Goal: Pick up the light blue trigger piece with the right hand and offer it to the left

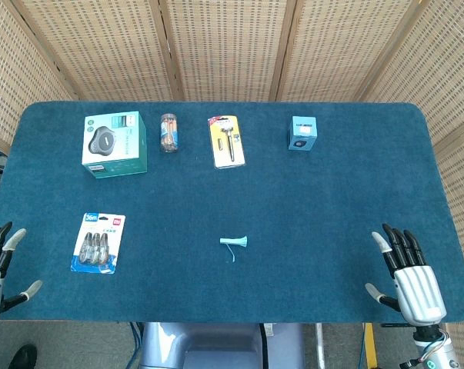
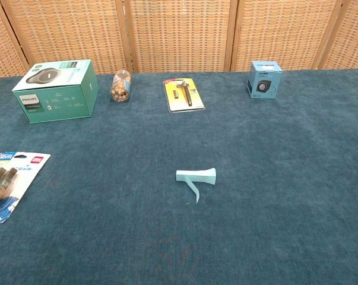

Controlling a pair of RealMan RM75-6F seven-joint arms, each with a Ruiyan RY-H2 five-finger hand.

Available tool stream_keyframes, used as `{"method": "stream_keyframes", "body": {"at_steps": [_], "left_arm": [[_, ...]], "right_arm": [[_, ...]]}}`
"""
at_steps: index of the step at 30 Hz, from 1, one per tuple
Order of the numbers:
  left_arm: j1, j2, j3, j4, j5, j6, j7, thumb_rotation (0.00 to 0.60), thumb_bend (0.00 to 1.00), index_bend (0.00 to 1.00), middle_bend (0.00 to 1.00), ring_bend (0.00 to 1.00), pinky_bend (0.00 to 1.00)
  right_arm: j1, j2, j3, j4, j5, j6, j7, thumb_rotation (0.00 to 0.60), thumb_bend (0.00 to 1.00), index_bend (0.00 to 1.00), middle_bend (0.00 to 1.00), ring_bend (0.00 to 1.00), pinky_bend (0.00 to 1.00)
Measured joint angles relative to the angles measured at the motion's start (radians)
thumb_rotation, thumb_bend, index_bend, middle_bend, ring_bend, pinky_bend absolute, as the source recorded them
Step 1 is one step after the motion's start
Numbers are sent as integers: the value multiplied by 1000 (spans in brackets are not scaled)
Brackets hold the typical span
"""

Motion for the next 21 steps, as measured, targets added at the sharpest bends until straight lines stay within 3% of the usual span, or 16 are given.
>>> {"method": "stream_keyframes", "body": {"at_steps": [13,21], "left_arm": [[-5,0,-7,-6,-20,-18,6,600,63,0,0,0,0],[-17,-10,-17,-24,-40,-45,53,600,69,0,0,0,0]], "right_arm": [[37,9,14,2,1,-44,39,600,0,7,0,0,0],[201,34,47,-20,8,-273,175,600,0,213,0,0,0]]}}
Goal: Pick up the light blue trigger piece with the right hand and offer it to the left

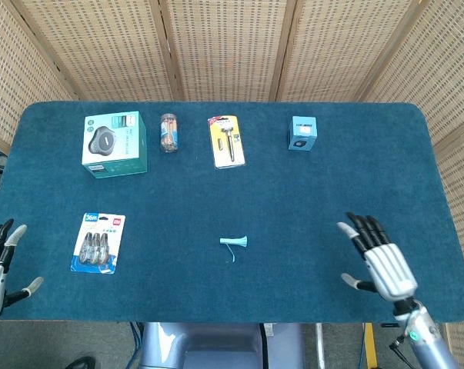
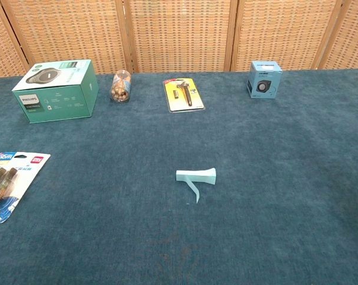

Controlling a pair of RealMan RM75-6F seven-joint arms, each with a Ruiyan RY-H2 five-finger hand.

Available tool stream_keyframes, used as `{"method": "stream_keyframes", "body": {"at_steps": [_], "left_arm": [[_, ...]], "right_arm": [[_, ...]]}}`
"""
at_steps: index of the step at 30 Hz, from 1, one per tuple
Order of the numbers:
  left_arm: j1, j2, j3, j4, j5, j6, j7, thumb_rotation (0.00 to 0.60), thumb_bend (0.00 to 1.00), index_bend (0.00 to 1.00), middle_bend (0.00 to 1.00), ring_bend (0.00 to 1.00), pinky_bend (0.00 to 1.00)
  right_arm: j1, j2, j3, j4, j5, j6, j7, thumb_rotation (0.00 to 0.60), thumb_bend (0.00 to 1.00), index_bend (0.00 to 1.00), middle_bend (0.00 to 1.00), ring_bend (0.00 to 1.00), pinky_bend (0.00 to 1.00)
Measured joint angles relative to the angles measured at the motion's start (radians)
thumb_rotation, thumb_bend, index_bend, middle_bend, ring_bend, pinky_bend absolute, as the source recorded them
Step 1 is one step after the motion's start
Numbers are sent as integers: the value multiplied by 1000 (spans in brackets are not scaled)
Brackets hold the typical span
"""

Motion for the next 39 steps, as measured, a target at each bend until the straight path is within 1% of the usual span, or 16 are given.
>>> {"method": "stream_keyframes", "body": {"at_steps": [2,4,8,12,14,17,18,23,26,28,31,35,39], "left_arm": [[-4,-3,-2,-4,-7,-10,11,600,71,0,0,0,0],[-8,-6,-6,-7,-17,-22,22,600,73,0,0,0,0],[-18,-10,-13,-12,-39,-47,36,600,75,0,0,0,0],[-33,-10,-22,-23,-55,-73,49,600,77,0,0,0,0],[-39,-10,-25,-24,-61,-81,56,600,77,0,0,0,0],[-46,-11,-28,-25,-75,-97,60,600,78,0,0,0,0],[-48,-11,-30,-24,-80,-103,61,600,78,0,0,0,0],[-55,-10,-34,-23,-97,-118,57,600,78,0,0,0,0],[-59,-9,-36,-22,-104,-127,54,600,78,0,0,0,0],[-61,-9,-37,-21,-108,-132,52,600,79,0,0,0,0],[-64,-9,-38,-20,-113,-136,53,600,83,0,0,0,0],[-70,-13,-40,-17,-125,-150,57,600,87,0,0,0,0],[-71,-17,-39,-15,-126,-148,60,600,87,0,0,0,0]], "right_arm": [[51,-2,14,-7,7,-62,28,600,8,270,0,0,0],[112,-14,35,-14,23,-131,43,600,34,303,0,0,0],[207,-63,75,-21,79,-245,28,600,64,328,0,0,0],[288,-123,117,-21,176,-353,-39,600,104,353,0,0,0],[311,-146,133,-18,228,-391,-76,600,122,362,0,0,0],[355,-190,159,-8,323,-444,-153,600,179,363,0,0,0],[372,-207,166,-2,362,-461,-189,600,183,363,0,0,0],[433,-275,185,32,505,-511,-325,600,182,364,0,0,0],[469,-318,188,60,594,-527,-406,600,189,380,0,0,0],[488,-341,185,73,634,-531,-447,600,194,391,0,0,0],[515,-373,177,86,678,-532,-487,600,202,392,0,0,0],[535,-405,161,111,700,-525,-525,600,211,393,0,0,0],[553,-440,155,145,728,-513,-547,600,256,397,0,0,0]]}}
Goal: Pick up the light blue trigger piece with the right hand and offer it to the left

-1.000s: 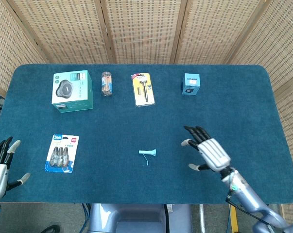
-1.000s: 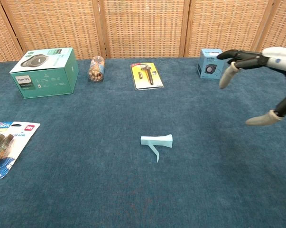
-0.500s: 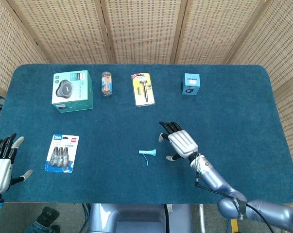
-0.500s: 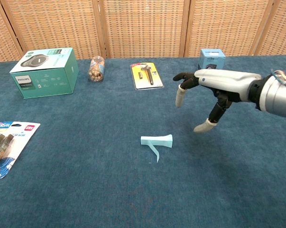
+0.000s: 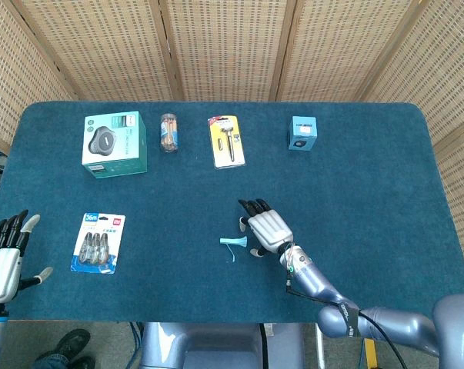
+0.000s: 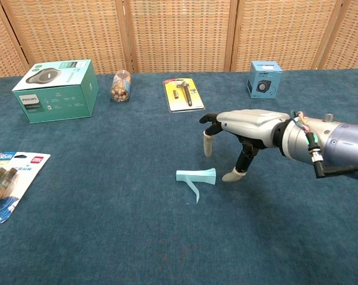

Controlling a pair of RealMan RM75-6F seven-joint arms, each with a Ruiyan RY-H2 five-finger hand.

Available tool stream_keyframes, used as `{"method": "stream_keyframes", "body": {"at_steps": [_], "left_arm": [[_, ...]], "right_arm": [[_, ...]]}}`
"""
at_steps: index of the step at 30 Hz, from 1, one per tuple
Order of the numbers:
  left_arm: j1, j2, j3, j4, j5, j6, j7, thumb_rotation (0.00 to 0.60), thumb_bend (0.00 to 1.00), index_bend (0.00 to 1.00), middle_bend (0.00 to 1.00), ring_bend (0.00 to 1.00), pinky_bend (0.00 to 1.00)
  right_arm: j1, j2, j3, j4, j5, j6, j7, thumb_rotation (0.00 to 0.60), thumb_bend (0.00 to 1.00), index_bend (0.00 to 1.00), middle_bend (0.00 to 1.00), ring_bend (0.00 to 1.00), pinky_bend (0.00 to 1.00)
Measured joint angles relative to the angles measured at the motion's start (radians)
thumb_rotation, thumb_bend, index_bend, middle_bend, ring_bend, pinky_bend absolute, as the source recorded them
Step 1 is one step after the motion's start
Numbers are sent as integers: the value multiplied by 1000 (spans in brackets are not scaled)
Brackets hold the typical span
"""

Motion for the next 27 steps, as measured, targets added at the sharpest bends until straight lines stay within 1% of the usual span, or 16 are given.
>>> {"method": "stream_keyframes", "body": {"at_steps": [5,15,21,27], "left_arm": [[-1,-2,0,1,-2,1,4,600,87,0,0,0,0],[-4,-4,2,5,-5,-1,4,600,88,0,0,0,0],[-3,-1,1,2,-10,0,-9,600,89,0,0,0,0],[-5,1,1,4,-13,-3,-15,600,89,0,0,0,0]], "right_arm": [[20,-26,-1,20,38,8,-25,600,260,403,0,0,0],[52,-62,-14,26,119,24,-77,600,260,415,0,0,0],[68,-82,-13,48,156,19,-77,600,260,418,0,0,0],[80,-93,-17,59,169,18,-75,600,260,441,0,0,0]]}}
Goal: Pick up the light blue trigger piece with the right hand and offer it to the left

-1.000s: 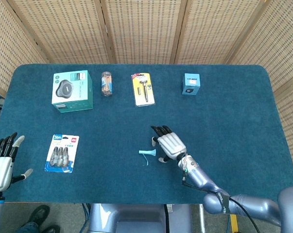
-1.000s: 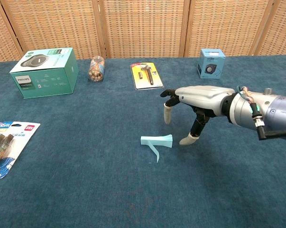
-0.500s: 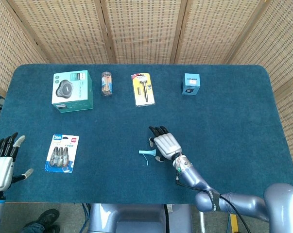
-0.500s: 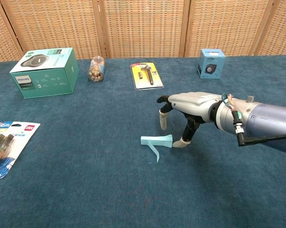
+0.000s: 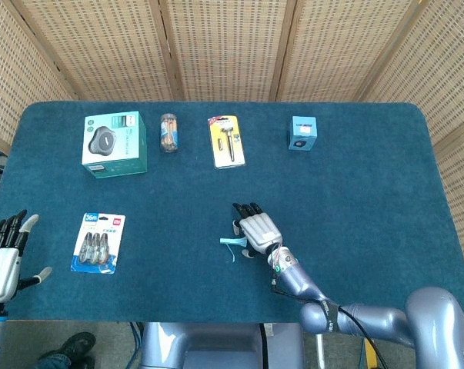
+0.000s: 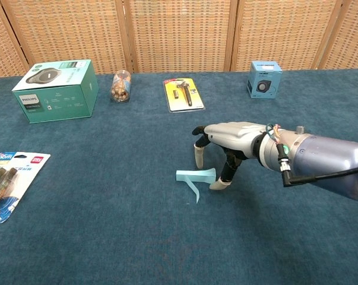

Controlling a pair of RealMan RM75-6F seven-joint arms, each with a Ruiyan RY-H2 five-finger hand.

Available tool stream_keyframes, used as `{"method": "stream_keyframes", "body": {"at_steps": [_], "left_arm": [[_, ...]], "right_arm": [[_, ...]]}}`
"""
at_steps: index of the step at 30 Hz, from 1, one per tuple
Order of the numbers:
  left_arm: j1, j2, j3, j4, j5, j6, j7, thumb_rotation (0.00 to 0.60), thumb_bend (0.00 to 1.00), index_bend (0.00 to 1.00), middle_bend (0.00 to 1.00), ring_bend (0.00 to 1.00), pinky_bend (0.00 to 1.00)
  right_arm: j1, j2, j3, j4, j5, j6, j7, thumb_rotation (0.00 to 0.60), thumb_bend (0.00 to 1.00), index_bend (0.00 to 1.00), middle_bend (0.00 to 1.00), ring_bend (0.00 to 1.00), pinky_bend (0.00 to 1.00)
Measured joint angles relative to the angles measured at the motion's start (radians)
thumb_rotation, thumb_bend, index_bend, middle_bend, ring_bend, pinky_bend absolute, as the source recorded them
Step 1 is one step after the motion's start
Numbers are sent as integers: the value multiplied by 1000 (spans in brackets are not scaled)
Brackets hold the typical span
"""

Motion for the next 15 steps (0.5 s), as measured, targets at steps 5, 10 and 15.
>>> {"method": "stream_keyframes", "body": {"at_steps": [5,10,15], "left_arm": [[-1,1,0,1,-2,-1,-2,600,89,0,0,0,0],[0,2,0,1,-3,0,-5,600,90,0,0,0,0],[-1,3,1,1,-4,-2,-10,600,90,0,0,0,0]], "right_arm": [[8,-4,0,-2,4,2,-2,600,311,453,0,0,0],[18,-14,-3,11,18,9,-16,600,328,475,0,0,0],[25,-20,-9,20,35,11,-27,600,333,475,0,0,0]]}}
